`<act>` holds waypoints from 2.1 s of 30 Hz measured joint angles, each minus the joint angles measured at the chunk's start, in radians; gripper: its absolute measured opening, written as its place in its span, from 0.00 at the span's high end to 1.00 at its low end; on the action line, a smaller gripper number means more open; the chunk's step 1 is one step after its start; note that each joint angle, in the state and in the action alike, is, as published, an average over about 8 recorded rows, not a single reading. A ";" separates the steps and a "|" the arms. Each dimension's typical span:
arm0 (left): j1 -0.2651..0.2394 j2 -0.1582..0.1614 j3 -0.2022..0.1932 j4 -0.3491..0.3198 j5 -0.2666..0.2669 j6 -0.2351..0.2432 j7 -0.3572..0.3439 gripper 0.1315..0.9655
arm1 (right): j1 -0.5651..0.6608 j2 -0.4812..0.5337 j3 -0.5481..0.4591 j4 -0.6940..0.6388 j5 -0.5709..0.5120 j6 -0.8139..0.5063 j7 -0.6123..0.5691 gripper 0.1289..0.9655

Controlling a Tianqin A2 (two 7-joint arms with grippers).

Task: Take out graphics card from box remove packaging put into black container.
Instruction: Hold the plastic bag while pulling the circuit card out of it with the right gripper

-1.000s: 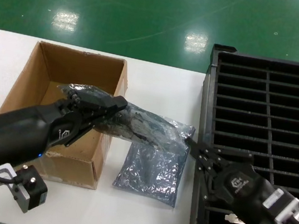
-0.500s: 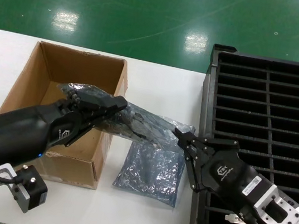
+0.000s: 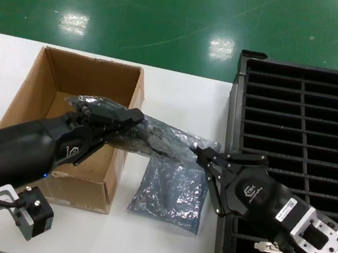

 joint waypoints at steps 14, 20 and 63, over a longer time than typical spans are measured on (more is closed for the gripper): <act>0.000 0.000 0.000 0.000 0.000 0.000 0.000 0.99 | 0.003 0.059 -0.056 0.066 -0.045 -0.024 0.082 0.99; 0.000 0.000 0.000 0.000 0.000 0.000 0.000 0.99 | 0.029 0.064 -0.076 0.066 -0.049 -0.048 0.088 0.99; 0.000 0.000 0.000 0.000 0.000 0.000 0.000 0.99 | 0.283 0.023 -0.190 -0.142 -0.123 -0.147 0.375 0.88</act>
